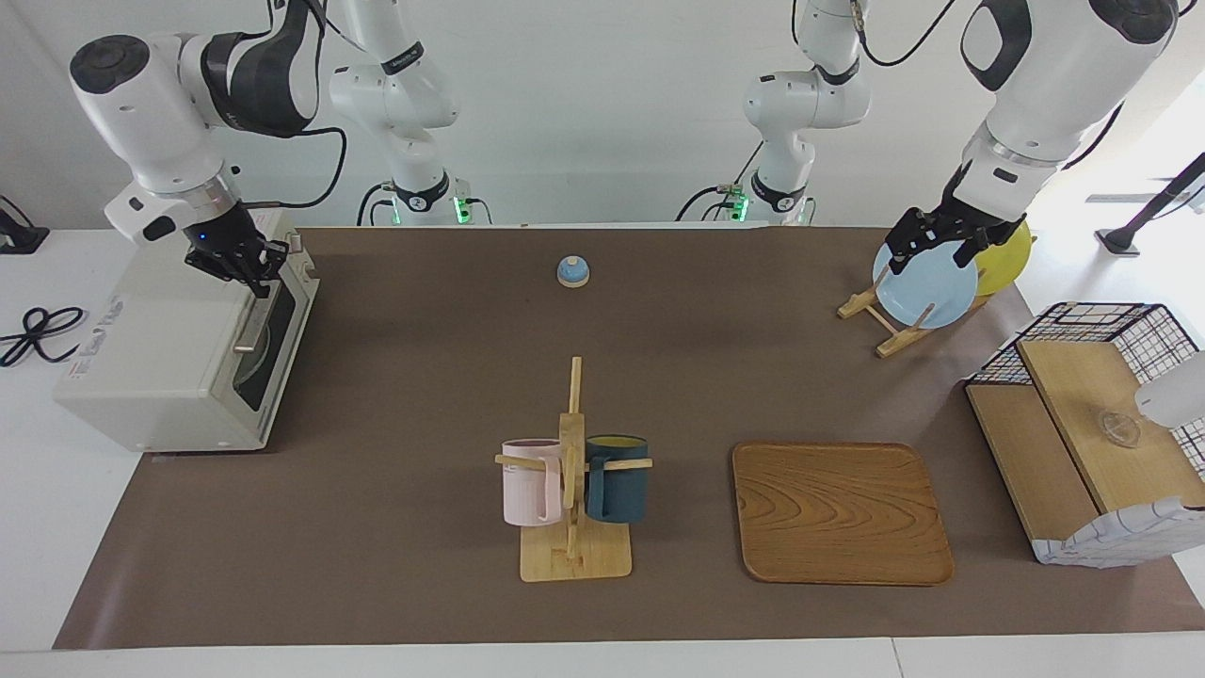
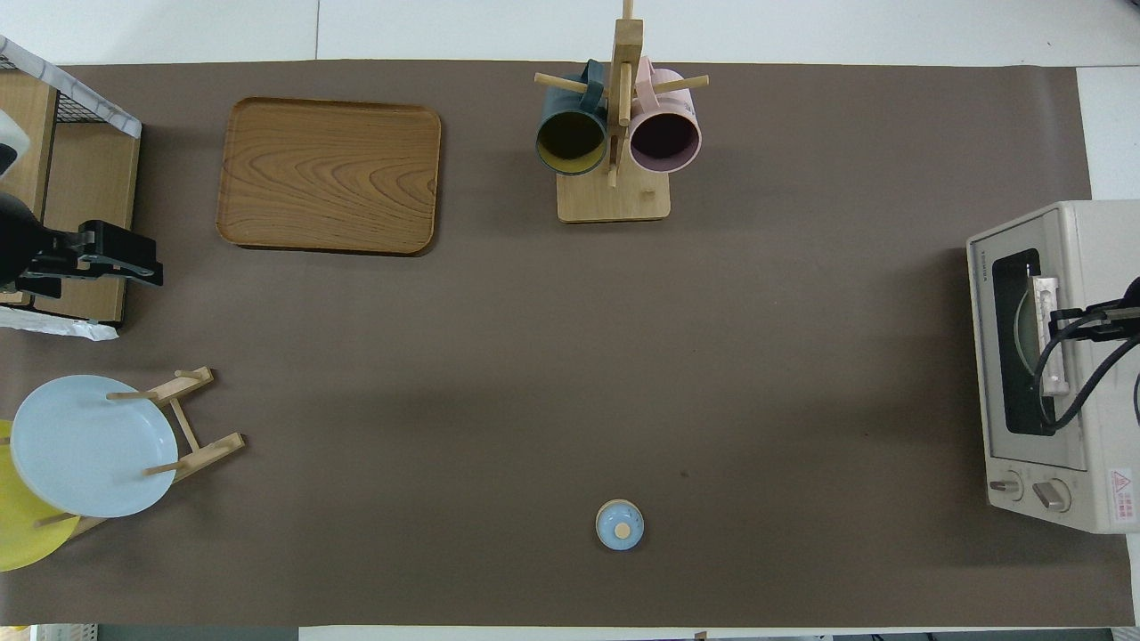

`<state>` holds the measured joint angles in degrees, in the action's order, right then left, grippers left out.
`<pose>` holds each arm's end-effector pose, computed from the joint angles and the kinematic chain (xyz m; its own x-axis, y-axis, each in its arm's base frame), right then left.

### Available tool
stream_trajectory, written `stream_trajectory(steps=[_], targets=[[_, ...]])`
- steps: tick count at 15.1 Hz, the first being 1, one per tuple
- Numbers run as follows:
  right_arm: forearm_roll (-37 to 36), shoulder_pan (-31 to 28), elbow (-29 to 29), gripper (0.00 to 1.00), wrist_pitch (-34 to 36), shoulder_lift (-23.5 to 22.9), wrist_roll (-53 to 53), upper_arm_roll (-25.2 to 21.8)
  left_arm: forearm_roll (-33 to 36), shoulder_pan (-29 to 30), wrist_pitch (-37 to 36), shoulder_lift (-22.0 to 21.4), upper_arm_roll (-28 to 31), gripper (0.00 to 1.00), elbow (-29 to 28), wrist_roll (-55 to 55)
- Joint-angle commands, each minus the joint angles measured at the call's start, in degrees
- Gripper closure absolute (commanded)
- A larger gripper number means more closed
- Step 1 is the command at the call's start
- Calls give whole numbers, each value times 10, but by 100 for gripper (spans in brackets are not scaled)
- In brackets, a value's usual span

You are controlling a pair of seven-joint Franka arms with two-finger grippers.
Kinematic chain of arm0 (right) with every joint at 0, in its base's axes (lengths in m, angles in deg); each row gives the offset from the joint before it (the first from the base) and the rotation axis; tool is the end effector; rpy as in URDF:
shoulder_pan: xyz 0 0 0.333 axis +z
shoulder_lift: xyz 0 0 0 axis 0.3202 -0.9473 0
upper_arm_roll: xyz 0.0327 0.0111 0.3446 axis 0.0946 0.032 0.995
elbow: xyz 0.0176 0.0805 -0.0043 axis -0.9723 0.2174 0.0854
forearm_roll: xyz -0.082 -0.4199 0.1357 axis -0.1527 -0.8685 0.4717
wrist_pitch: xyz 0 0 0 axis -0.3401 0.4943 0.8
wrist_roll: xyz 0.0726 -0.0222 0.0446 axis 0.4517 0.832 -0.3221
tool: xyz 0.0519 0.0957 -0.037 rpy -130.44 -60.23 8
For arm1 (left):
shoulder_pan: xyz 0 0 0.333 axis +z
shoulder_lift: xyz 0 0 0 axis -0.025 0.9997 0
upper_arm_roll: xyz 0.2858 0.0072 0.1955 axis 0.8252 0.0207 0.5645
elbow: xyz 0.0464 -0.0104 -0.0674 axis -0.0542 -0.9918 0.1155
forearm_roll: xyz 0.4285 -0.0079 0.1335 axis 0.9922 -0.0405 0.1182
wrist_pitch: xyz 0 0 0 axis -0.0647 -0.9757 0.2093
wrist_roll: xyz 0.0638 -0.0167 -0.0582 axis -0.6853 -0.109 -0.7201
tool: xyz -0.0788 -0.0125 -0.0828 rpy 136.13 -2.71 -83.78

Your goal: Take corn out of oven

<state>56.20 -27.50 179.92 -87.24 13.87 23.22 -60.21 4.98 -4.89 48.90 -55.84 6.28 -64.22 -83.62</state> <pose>0.5559 -0.1053 0.5213 0.9994 0.0297 -0.0184 0.0306 -0.9983 0.0503 0.6052 -0.0563 0.6295 0.9984 0.0357 -0.0432 0.0359 -0.9994 0.0033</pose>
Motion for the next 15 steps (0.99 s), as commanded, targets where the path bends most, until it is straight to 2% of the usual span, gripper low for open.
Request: stream_trajectory(steps=[1,15], targets=[[14,-22,12,100,-26,-6,6,3,-7,6,1,-8,-2,0,-5,3],[16,-32,20,100,-39,-37,6,4,-7,6,1,-8,-2,0,-5,3]])
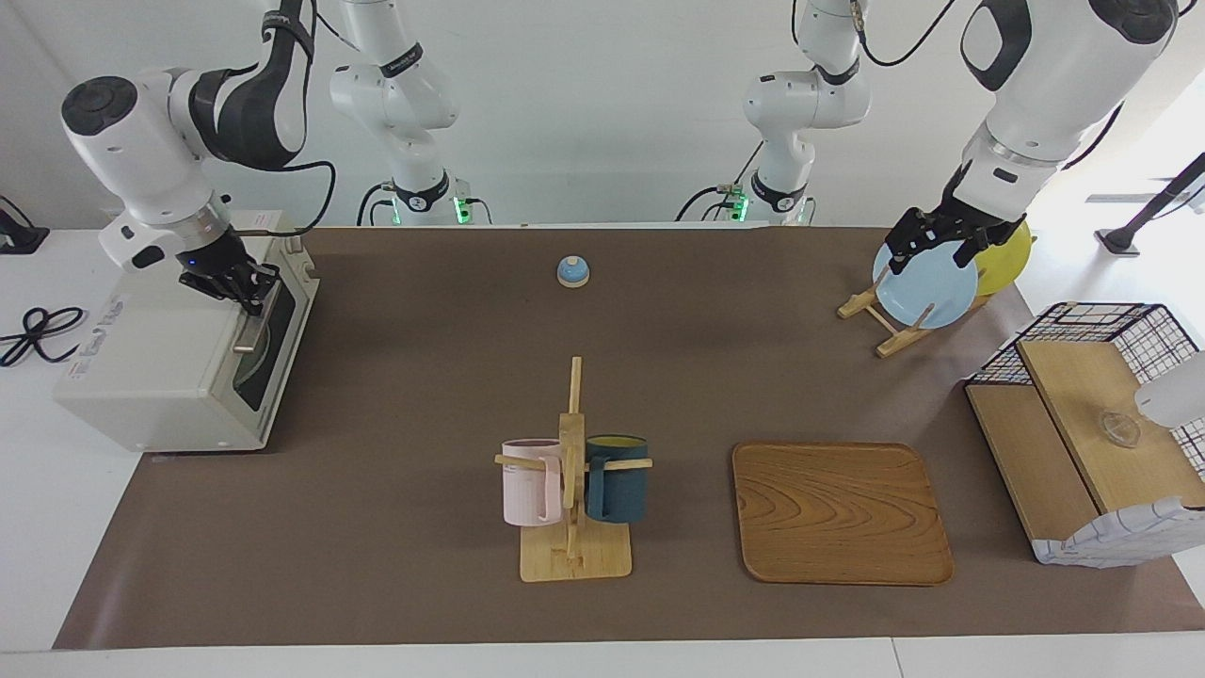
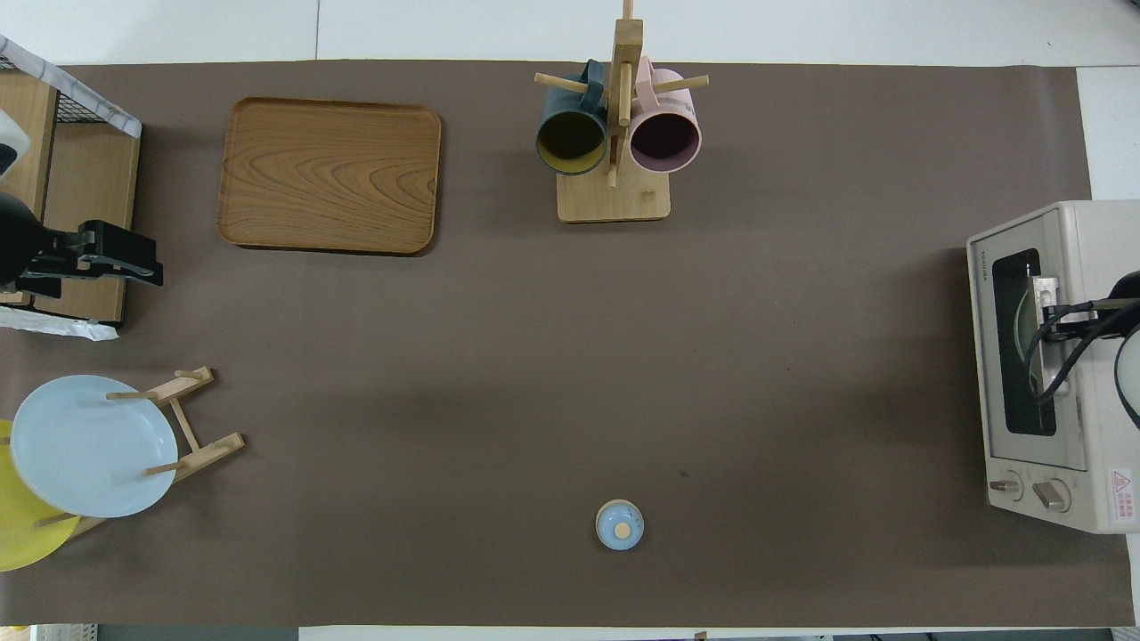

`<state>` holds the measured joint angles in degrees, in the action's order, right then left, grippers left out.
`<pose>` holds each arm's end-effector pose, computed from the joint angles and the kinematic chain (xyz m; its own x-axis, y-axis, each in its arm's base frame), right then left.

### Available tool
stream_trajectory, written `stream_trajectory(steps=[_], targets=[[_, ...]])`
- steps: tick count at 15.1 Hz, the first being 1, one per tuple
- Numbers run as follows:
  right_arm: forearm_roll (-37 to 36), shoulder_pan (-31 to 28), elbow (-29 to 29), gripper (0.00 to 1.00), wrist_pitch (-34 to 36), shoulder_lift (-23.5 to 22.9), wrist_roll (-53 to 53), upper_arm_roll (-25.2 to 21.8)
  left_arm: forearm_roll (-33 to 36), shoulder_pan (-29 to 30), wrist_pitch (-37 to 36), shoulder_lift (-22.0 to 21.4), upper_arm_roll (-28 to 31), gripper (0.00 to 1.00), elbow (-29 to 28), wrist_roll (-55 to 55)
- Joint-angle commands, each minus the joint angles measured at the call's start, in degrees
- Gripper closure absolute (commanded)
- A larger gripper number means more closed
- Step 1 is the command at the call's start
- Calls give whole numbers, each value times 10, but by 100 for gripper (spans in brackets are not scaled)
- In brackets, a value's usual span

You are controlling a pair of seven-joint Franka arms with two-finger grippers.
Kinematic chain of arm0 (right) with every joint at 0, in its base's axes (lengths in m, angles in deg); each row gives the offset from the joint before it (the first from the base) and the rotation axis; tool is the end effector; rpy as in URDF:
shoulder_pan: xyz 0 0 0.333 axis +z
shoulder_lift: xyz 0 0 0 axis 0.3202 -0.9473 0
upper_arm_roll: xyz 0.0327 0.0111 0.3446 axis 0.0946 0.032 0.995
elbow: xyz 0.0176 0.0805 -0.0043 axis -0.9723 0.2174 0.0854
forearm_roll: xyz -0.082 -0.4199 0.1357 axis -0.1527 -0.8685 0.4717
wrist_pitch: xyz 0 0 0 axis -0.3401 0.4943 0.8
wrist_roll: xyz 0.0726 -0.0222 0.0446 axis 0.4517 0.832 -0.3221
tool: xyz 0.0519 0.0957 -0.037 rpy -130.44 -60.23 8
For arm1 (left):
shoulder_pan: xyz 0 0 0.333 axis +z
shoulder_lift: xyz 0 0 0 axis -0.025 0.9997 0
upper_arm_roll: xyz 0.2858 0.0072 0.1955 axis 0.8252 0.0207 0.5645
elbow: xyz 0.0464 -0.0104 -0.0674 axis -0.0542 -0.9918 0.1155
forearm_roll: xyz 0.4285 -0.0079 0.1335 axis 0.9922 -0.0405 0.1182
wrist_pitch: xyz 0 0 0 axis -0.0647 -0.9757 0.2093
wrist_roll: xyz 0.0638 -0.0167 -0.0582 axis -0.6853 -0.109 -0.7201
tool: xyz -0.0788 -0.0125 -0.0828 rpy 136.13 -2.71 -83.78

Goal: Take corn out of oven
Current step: 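Reach the right gripper toward the open toaster oven door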

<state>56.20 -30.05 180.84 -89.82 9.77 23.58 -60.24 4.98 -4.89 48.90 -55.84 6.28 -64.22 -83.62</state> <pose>0.5645 -0.1328 0.4757 0.9980 -0.0188 -0.0600 -0.0163 -0.9990 0.0425 0.6052 -0.0563 0.6295 0.9984 0.0357 -0.0432 0.0359 -0.9994 0.0033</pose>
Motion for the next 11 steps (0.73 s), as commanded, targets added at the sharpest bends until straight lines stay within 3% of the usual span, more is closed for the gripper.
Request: stream_trajectory(steps=[1,7,11], targets=[[17,-4,11,100,-13,3,5,5,-7,6,1,-8,-2,0,-5,3],[20,59,65,100,-78,-2,58,7,-7,6,1,-8,-2,0,-5,3],[21,64,67,100,-109,-31,57,7,-7,6,1,-8,-2,0,-5,3]])
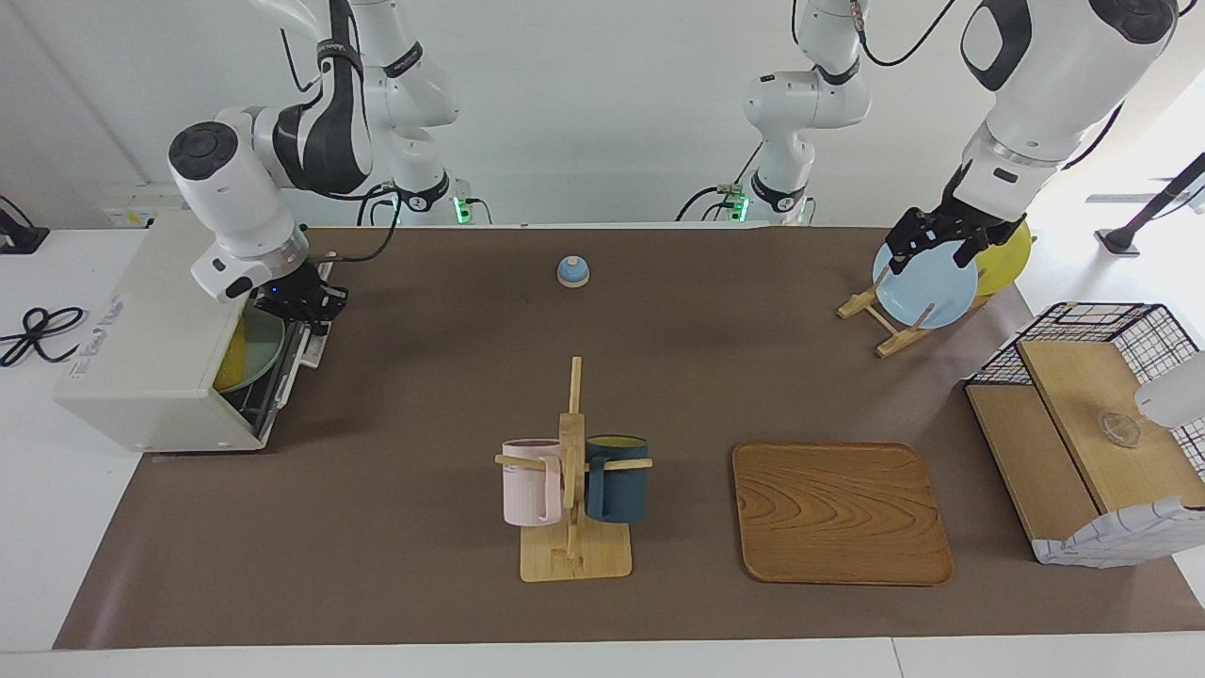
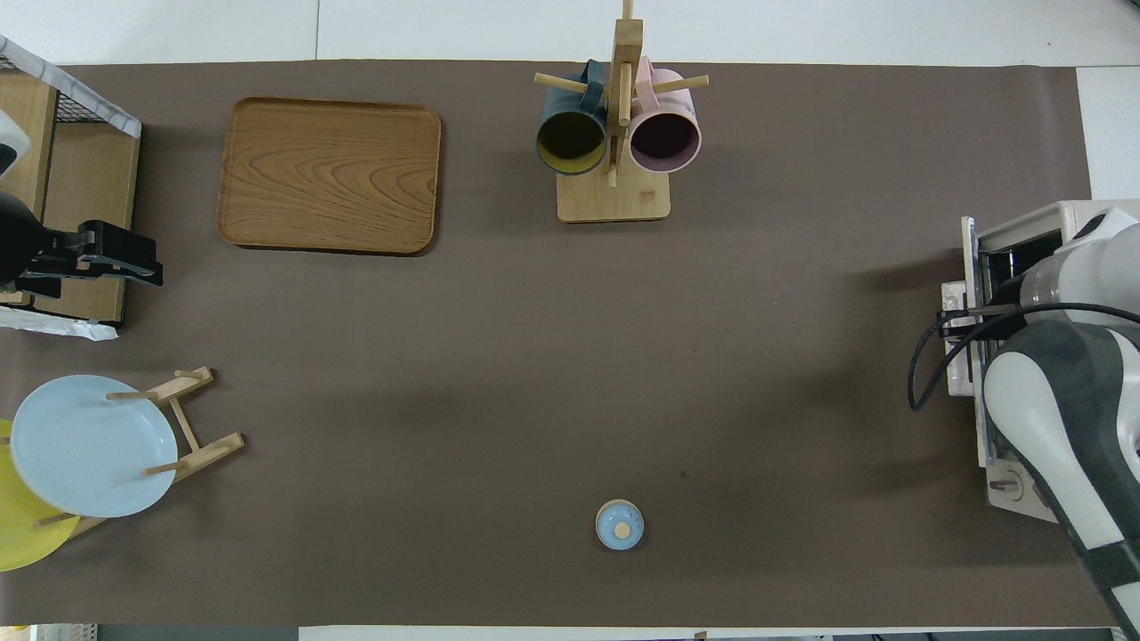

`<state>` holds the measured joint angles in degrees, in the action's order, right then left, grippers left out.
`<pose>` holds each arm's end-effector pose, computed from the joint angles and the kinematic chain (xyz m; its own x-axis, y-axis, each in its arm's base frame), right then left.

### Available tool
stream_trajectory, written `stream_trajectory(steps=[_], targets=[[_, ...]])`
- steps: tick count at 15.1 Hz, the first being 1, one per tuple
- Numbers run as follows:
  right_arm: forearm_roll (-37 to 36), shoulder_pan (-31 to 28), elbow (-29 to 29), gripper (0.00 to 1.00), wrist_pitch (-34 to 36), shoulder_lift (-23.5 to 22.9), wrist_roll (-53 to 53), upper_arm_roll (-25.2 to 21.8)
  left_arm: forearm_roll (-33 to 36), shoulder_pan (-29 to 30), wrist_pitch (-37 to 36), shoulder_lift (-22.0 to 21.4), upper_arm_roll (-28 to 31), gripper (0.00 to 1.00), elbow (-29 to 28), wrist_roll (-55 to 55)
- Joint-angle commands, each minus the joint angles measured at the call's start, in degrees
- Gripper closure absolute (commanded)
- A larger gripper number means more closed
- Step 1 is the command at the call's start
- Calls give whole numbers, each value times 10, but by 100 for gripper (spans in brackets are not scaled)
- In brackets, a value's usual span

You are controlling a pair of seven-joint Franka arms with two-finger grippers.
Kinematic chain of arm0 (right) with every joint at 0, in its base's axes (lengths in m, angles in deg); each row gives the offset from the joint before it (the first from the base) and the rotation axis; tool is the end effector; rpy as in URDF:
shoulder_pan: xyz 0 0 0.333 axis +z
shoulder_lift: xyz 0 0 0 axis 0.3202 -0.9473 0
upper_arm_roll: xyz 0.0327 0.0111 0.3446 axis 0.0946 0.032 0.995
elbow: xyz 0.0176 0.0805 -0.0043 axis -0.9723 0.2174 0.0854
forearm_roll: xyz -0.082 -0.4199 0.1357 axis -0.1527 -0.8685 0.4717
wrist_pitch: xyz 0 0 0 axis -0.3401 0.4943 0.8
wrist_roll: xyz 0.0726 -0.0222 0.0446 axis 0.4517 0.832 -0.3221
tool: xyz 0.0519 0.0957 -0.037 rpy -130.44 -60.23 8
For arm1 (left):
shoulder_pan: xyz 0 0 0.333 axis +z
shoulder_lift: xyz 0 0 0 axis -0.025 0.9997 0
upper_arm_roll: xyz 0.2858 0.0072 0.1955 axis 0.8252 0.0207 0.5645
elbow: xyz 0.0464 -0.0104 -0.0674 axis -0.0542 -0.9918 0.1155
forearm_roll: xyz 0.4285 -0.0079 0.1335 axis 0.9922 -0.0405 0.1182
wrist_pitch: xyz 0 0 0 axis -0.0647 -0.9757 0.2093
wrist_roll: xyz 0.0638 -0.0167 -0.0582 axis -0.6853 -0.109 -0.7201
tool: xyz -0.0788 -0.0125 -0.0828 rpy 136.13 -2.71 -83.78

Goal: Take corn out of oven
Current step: 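Reach the right gripper toward the open toaster oven door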

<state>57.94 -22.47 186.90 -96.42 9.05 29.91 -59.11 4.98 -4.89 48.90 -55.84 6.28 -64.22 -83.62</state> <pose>0.5687 -0.0421 0.4233 0.9983 0.0156 -0.0556 0.0168 -0.9996 0.0207 0.6052 -0.0563 0.6295 0.9984 0.0357 -0.0432 0.0359 -0.9994 0.0033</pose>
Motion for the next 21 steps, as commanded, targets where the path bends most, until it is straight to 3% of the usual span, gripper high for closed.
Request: stream_trajectory(steps=[1,6,8,14,21], targets=[[3,-12,7,100,-52,-32,-6,-4,-7,6,1,-8,-2,0,-5,3],[3,-9,52,100,-142,-54,-6,2,-7,6,1,-8,-2,0,-5,3],[6,19,60,100,-156,-55,2,1,-7,6,1,-8,-2,0,-5,3],[8,20,99,100,-211,-66,8,2,-8,6,1,-8,-2,0,-5,2],[32,21,94,100,-215,-79,7,2,-7,6,1,-8,-2,0,-5,3]])
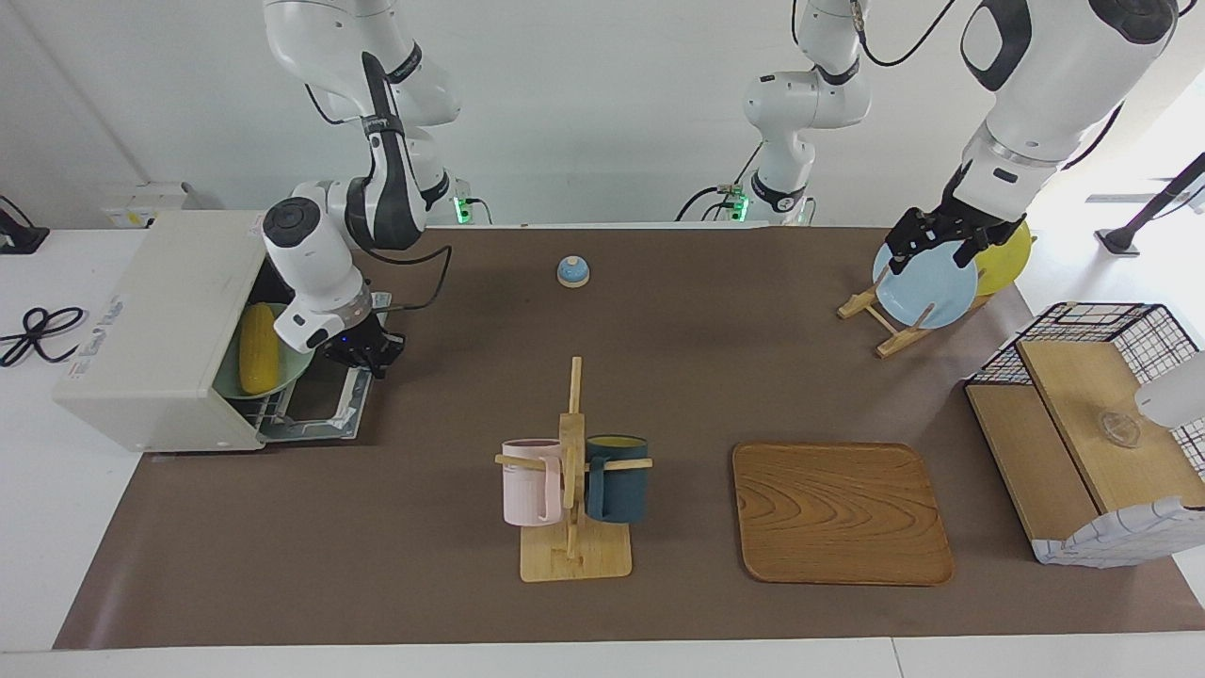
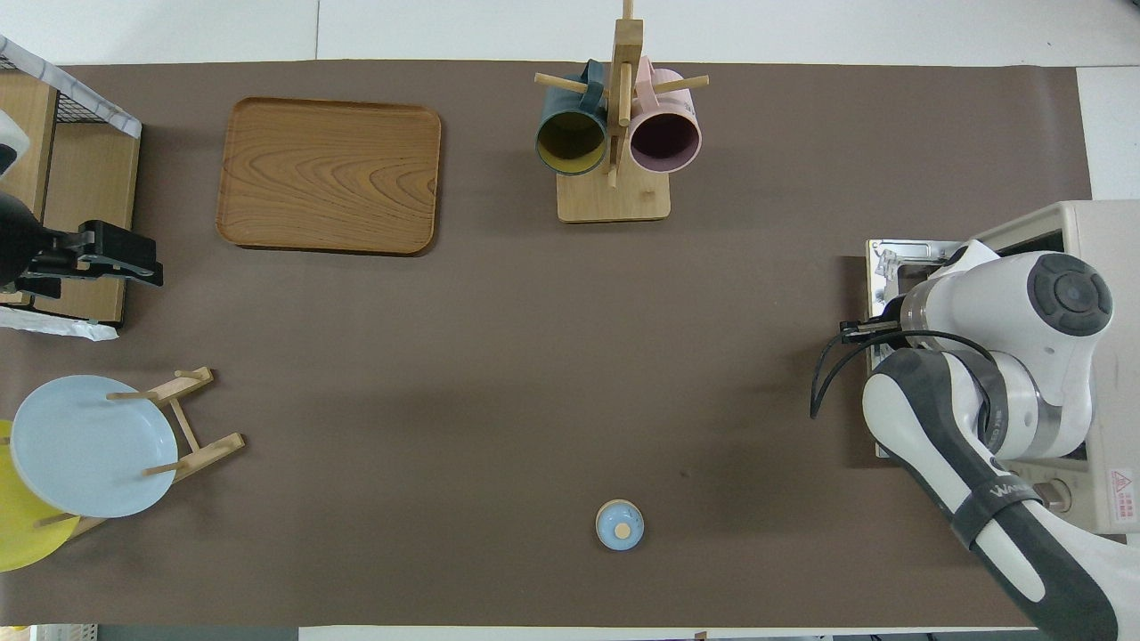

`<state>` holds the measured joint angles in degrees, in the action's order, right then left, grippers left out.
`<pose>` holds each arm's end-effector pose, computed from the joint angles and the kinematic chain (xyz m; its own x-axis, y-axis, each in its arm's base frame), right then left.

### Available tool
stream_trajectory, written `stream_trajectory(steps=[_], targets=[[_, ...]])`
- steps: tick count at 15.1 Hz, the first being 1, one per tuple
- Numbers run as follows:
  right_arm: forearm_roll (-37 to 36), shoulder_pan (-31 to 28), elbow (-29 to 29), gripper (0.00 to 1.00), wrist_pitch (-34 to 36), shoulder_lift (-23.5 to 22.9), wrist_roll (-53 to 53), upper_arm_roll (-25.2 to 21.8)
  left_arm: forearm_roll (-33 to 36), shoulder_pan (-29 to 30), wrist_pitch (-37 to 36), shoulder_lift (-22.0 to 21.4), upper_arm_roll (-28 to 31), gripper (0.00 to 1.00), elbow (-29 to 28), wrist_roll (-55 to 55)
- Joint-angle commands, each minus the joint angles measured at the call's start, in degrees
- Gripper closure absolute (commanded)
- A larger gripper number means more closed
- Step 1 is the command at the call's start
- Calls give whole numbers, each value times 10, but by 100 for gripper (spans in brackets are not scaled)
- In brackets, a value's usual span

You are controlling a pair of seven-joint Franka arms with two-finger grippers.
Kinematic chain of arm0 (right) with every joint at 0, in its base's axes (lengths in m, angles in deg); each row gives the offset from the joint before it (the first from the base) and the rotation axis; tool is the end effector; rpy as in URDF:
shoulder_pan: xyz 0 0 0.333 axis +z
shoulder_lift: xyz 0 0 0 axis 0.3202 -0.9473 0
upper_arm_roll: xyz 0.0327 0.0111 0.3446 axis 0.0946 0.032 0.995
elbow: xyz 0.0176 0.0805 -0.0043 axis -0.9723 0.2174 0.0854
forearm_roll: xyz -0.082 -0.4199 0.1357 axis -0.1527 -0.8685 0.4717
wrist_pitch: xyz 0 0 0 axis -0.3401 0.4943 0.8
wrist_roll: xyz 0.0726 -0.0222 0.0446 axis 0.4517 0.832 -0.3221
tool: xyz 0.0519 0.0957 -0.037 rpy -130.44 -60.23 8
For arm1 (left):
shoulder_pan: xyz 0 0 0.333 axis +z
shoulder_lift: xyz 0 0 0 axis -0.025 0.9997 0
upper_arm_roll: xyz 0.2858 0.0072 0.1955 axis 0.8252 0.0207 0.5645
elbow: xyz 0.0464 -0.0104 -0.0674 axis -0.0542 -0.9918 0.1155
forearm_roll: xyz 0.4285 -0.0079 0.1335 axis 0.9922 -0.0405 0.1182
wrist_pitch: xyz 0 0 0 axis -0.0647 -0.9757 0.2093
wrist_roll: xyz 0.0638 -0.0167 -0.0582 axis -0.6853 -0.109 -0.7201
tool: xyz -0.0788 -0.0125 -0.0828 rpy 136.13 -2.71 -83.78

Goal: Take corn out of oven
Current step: 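Reach the right gripper toward the open toaster oven door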

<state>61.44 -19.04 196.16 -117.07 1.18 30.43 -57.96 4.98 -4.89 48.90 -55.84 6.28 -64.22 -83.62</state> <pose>0.5644 0.0058 0.2974 0.9987 0.0503 0.0089 0.0505 -0.9985 -0.0233 0.6052 -0.0563 0.6295 0.9984 0.0357 -0.0432 0.0359 -0.9994 0.0033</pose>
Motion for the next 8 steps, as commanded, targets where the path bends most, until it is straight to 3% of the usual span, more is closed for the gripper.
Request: stream_trajectory(steps=[1,6,8], targets=[[0,-13,-4,100,-6,-3,2,-5,-7,6,1,-8,-2,0,-5,3],[16,-15,-63,100,53,-2,-5,10,-7,6,1,-8,-2,0,-5,3],[16,-15,-75,83,80,5,-2,9,-7,6,1,-8,-2,0,-5,3]])
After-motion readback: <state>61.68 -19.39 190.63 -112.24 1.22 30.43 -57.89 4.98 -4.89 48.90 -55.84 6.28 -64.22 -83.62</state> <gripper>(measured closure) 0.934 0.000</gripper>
